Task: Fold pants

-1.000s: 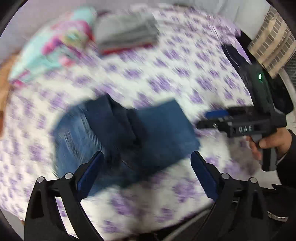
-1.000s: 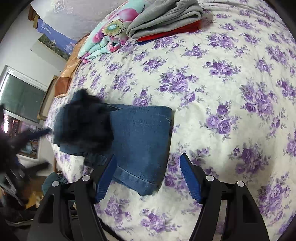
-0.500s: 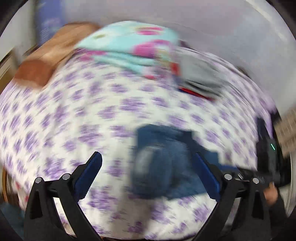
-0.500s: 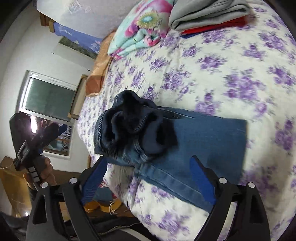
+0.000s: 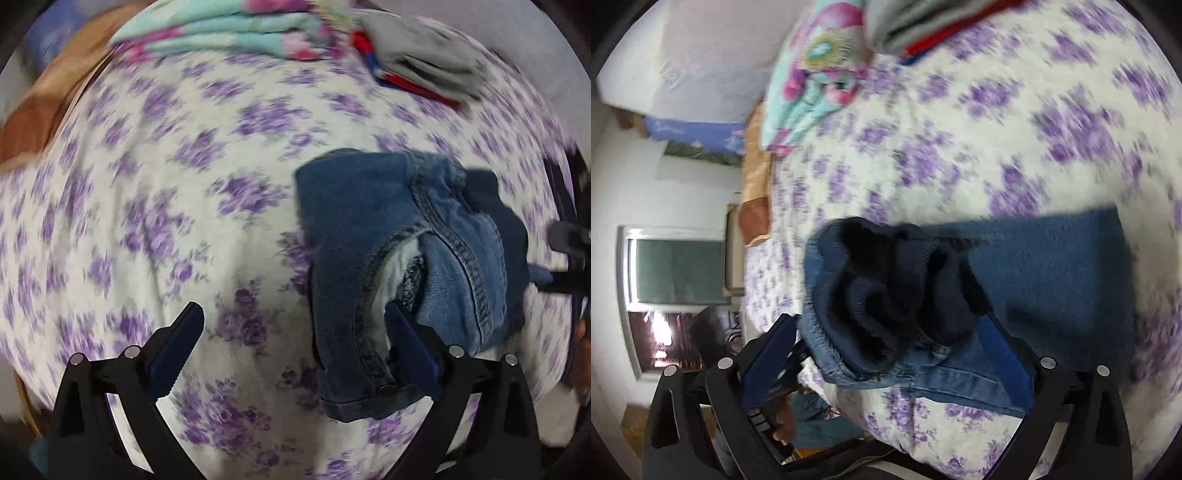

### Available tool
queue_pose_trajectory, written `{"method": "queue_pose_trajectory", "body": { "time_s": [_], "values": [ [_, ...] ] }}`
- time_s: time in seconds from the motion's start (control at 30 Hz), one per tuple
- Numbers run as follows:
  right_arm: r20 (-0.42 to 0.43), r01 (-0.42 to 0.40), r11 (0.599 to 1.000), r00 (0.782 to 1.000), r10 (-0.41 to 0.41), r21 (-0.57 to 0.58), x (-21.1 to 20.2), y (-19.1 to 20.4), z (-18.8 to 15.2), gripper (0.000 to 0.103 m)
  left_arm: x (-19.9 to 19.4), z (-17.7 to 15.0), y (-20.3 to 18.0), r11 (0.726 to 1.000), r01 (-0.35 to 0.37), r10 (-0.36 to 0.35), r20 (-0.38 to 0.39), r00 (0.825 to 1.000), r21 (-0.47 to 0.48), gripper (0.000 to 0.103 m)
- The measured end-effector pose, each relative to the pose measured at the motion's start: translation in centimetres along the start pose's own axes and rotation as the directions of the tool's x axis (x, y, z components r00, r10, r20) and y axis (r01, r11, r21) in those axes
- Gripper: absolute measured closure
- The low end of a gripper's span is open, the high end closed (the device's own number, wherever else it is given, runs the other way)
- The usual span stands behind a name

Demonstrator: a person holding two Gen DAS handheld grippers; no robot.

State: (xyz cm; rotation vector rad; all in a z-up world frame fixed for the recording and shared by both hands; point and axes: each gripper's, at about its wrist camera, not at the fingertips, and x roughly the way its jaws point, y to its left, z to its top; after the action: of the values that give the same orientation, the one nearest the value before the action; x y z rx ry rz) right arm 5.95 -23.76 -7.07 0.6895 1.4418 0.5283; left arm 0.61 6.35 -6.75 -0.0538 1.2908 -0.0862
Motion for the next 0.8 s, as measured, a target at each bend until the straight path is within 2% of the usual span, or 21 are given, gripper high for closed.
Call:
{"method": "queue_pose_trajectory", "body": {
  "time_s": [0.07, 0.2, 0.23, 0.37, 0.43, 0.47, 0.5, 0.57, 0.63, 0.7, 0.73, 0.8],
  "values": [
    [-0.005, 0.015, 0.999, 1.0, -0.014, 0.047, 1.0, -0.9, -0.4, 0.004, 0.1, 0.4, 0.0, 0.999, 0.022, -0.022, -0.009, 1.0, 0.032, 0.007],
    [-0.04, -0.1, 0.98, 0.993, 0.109, 0.173, 4.1, -2.3, -0.6, 0.004, 1.3, 0.5, 2.3, 0.99, 0.134, -0.137, -0.074, 0.988, -0.052, 0.005],
    [-0.041, -0.108, 0.978, 0.992, 0.118, 0.18, 4.7, -2.1, -0.5, 0.003, 1.6, 0.5, 2.7, 0.986, 0.152, -0.157, -0.08, 0.984, -0.068, 0.005],
    [0.003, -0.124, 0.983, 0.992, 0.124, 0.132, 6.2, -0.3, -0.1, 0.003, 1.8, 0.3, 3.2, 0.988, 0.138, -0.143, -0.066, 0.988, -0.068, 0.005],
    [0.027, -0.088, 0.993, 0.996, 0.086, 0.084, 6.1, 0.7, 0.0, 0.019, 1.8, 0.2, 3.1, 0.99, 0.125, -0.129, -0.065, 0.989, -0.065, 0.005],
    [0.043, -0.072, 0.996, 0.997, 0.069, 0.059, 5.7, 1.1, 0.0, 0.05, 1.7, 0.2, 3.0, 0.992, 0.115, -0.119, -0.062, 0.991, -0.059, 0.005],
    [0.063, -0.05, 0.999, 0.997, 0.049, 0.016, 5.0, 2.0, -0.2, 0.059, 1.7, 0.3, 3.0, 0.992, 0.116, -0.119, -0.065, 0.991, -0.051, 0.005],
    [0.08, -0.022, 0.997, 0.996, 0.027, -0.073, 3.8, 3.9, -0.5, 0.065, 1.2, 0.6, 3.2, 0.991, 0.122, -0.126, -0.082, 0.989, -0.047, 0.005],
    [0.091, -0.043, 0.985, 0.994, 0.059, -0.166, 2.1, 6.5, -1.2, 0.067, 0.2, 1.1, 3.4, 0.993, 0.12, -0.121, -0.089, 0.989, -0.021, 0.005],
    [0.103, -0.077, 0.968, 0.989, 0.104, -0.239, 0.0, 8.8, -2.0, 0.068, -1.7, 1.5, 3.6, 0.987, 0.16, -0.159, -0.055, 0.986, -0.002, 0.005],
    [0.125, -0.078, 0.959, 0.985, 0.116, -0.274, -1.7, 9.8, -2.5, 0.068, -3.2, 1.6, 3.7, 0.979, 0.206, -0.206, -0.019, 0.978, 0.001, 0.005],
    [0.158, -0.082, 0.956, 0.979, 0.131, -0.281, -4.9, 9.4, -3.1, 0.068, -5.2, 1.9, 3.2, 0.96, 0.279, -0.279, 0.032, 0.96, 0.01, 0.005]
  ]
}}
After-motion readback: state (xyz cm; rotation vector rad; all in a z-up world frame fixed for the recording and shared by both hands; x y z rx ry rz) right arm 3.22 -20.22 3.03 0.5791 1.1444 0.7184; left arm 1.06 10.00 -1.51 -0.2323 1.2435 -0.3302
